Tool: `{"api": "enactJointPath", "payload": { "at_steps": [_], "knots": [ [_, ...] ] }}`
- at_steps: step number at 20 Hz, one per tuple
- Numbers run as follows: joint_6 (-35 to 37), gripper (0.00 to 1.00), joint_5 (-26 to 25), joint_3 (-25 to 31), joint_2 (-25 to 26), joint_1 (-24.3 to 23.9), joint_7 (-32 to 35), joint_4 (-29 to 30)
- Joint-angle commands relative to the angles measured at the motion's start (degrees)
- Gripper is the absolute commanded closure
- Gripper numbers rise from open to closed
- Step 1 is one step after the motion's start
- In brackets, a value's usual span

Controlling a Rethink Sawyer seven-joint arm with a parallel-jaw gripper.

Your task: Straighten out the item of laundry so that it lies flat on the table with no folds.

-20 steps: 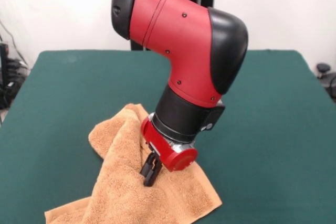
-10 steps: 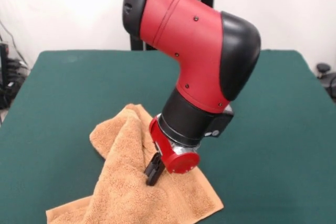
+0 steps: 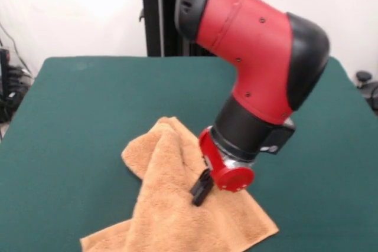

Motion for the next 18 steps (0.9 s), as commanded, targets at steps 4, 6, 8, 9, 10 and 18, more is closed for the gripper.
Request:
{"api": "enactJointPath", "payload": {
  "at_steps": [4, 6, 8, 9, 10, 18],
  "knots": [
    [6.29, 1.00, 5.31, 7.87, 2.50, 7.91, 19.58, 5.47],
    [6.49, 1.00, 5.65, 8.75, 1.52, 8.11, 19.13, 6.46],
    [7.40, 1.00, 5.82, 8.96, 0.93, 8.16, 18.63, 6.99],
    [7.47, 1.00, 5.34, 8.75, 0.81, 8.11, 17.49, 7.16],
    [6.48, 1.00, 4.64, 9.43, 0.12, 7.28, 15.11, 7.92],
    [2.02, 1.00, -3.79, 17.42, -13.18, -3.58, -8.09, 18.26]
  ]
}}
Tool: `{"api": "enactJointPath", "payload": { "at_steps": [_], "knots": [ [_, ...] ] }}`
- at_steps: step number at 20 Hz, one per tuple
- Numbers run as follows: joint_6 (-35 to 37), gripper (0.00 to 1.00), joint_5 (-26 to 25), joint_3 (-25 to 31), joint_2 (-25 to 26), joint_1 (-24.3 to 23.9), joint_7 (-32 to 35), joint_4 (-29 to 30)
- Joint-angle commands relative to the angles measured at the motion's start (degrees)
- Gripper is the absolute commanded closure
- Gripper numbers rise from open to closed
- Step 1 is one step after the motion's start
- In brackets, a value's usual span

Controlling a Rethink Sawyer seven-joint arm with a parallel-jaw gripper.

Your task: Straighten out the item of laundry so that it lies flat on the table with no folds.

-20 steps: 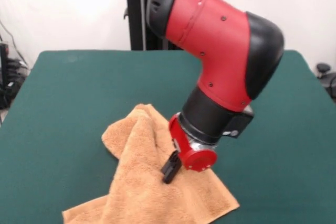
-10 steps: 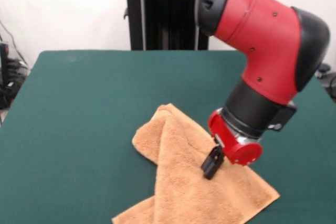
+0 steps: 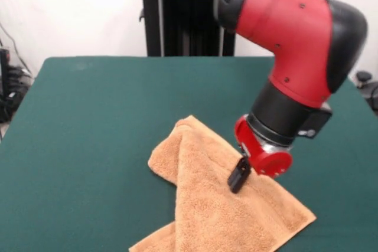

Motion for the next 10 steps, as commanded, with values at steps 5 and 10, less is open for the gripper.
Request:
{"api": "enactJointPath", "payload": {
  "at_steps": [5, 10],
  "knots": [
    [-0.20, 1.00, -7.49, 20.27, -16.03, -12.75, -12.90, 16.65],
    [-1.32, 1.00, -8.62, 18.32, -8.89, -9.46, -2.23, 9.58]
  ]
}}
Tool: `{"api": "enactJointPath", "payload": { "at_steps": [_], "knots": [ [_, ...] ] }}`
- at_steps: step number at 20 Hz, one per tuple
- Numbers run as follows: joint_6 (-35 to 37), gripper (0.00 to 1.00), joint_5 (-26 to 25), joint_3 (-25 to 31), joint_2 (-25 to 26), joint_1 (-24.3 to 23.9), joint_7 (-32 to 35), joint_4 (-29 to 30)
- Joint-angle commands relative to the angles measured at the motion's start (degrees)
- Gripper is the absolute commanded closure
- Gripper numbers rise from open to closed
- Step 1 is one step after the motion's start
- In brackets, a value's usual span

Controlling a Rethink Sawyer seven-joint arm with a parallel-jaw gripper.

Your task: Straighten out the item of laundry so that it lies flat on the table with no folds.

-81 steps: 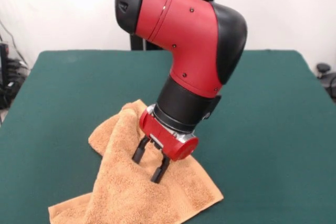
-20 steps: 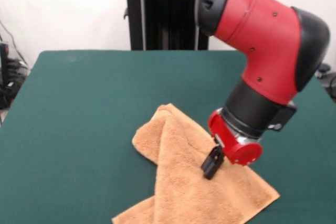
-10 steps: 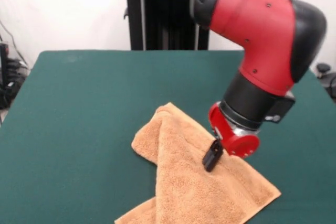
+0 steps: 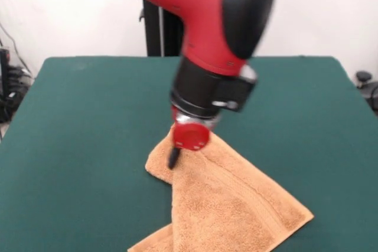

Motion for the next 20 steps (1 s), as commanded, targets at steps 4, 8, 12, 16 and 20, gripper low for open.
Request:
{"api": "enactJointPath", "payload": {
  "at_steps": [4, 8, 12, 16, 20],
  "knots": [
    [0.44, 1.00, -2.48, 6.65, 6.46, 5.07, 5.16, -2.68],
    [3.70, 1.00, -1.77, 4.61, 8.14, 6.08, 7.28, -5.54],
    [5.43, 1.00, -1.47, 4.12, 8.98, 5.95, 7.03, -7.21],
    [6.25, 1.00, -1.05, 3.54, 9.65, 6.14, 7.52, -8.05],
    [7.30, 1.00, -0.21, 2.81, 10.20, 6.92, 9.37, -8.87]
  ]
}}
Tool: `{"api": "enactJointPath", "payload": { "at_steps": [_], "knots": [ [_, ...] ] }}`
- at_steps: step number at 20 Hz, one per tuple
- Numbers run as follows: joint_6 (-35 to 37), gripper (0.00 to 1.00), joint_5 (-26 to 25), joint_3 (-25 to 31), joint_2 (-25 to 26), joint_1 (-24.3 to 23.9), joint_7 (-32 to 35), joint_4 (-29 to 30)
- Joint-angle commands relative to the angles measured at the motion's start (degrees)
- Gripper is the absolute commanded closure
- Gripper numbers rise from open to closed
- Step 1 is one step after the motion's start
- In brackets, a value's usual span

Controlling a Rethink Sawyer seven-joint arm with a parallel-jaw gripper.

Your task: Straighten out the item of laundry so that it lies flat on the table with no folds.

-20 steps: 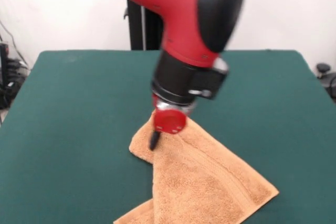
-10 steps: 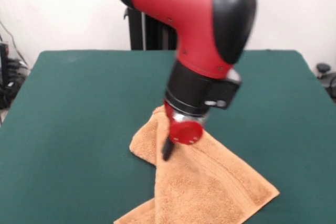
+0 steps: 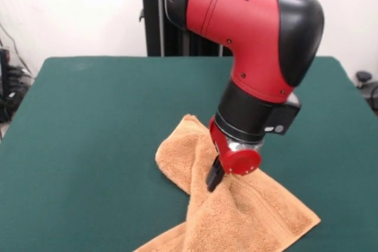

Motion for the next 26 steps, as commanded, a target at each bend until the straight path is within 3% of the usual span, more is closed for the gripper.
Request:
{"api": "enactJointPath", "payload": {
  "at_steps": [1, 6, 14, 17, 19, 20, 22, 26],
  "knots": [
    [8.21, 1.00, 1.32, 2.93, 4.68, 2.65, 11.14, -3.40],
    [15.65, 1.00, 4.03, -2.28, 8.12, 5.47, 19.99, -9.66],
    [16.88, 1.00, 6.94, -6.55, 12.98, 6.55, 24.37, -14.42],
    [14.35, 1.00, 6.15, -3.39, 9.86, 5.50, 18.23, -10.37],
    [12.65, 1.00, 5.33, 1.28, 4.01, 3.63, 10.66, -3.95],
    [14.27, 1.00, 4.69, 2.50, -1.31, 3.06, 6.64, 0.93],
    [13.84, 1.00, 5.27, 3.40, -3.53, 3.72, 7.54, 3.21],
    [14.15, 1.00, 6.94, 0.23, 2.21, 7.41, 18.69, -3.17]
  ]
}}
